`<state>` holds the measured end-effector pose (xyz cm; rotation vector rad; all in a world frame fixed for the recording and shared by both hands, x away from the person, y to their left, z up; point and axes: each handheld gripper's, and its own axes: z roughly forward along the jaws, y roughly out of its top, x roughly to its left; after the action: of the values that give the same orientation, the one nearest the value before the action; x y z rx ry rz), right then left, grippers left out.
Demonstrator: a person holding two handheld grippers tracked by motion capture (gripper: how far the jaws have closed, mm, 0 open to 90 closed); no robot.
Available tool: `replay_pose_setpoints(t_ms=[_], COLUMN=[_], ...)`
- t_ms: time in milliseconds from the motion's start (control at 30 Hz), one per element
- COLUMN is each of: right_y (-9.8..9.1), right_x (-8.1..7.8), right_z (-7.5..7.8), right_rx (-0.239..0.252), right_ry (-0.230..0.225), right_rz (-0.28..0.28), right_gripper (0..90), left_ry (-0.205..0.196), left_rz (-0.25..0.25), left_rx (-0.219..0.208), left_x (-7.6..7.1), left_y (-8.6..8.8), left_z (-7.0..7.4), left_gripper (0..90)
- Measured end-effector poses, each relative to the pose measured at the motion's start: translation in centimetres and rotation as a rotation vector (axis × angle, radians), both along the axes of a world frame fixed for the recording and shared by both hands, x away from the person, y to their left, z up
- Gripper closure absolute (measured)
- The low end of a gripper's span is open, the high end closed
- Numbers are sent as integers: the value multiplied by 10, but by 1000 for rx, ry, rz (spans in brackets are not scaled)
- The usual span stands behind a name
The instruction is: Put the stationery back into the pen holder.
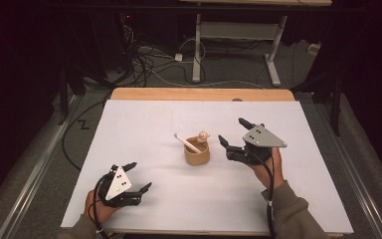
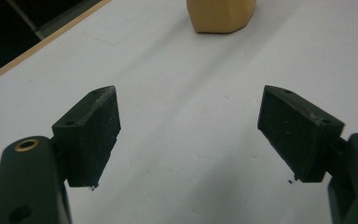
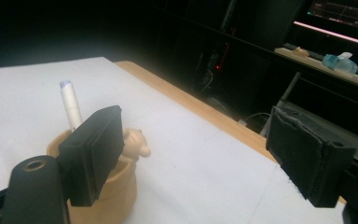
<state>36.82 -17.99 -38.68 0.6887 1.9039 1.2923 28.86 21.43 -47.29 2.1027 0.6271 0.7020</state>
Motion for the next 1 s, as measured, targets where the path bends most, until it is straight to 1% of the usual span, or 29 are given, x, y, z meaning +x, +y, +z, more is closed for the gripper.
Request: replay_pose_setpoints(t_ms=[133, 500, 1000], right_y=[-8, -22, -43], right_x=[-4, -16, -29], right_z=[1, -1, -5], right_rx=[3, -35, -48], right_ry=[3, -3, -8], right_rz=[-5, -12, -31], right_gripper=[193, 194, 211], left_ry=[-1, 0, 2], left_rz=[1, 0, -2], left_rx=[2, 8, 17], left_x=[0, 0, 0], left_y=[-1, -1, -2], left_z=[0, -1, -2], left_gripper=[202, 201, 201])
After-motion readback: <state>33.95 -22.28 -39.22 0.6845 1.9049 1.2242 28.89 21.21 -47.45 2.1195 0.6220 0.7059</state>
